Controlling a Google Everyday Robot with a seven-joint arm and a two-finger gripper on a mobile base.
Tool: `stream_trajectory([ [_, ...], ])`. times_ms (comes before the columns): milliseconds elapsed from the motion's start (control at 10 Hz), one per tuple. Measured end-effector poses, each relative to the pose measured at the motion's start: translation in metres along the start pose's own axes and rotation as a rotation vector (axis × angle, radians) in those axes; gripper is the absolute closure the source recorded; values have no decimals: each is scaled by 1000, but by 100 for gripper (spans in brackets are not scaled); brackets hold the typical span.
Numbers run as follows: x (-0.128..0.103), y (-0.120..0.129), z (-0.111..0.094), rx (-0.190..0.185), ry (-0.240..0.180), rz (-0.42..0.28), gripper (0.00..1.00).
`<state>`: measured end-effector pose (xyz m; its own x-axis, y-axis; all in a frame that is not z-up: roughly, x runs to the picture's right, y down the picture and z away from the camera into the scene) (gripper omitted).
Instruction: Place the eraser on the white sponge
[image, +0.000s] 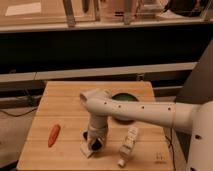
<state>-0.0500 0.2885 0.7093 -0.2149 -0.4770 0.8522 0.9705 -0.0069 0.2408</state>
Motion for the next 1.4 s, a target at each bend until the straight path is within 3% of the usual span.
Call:
stream_trajectory([
  [1000, 4, -12, 9, 24, 5, -15, 100],
  [1200, 4, -12, 11, 13, 11, -12, 100],
  [1400, 3, -16, 16, -27, 28, -18, 100],
])
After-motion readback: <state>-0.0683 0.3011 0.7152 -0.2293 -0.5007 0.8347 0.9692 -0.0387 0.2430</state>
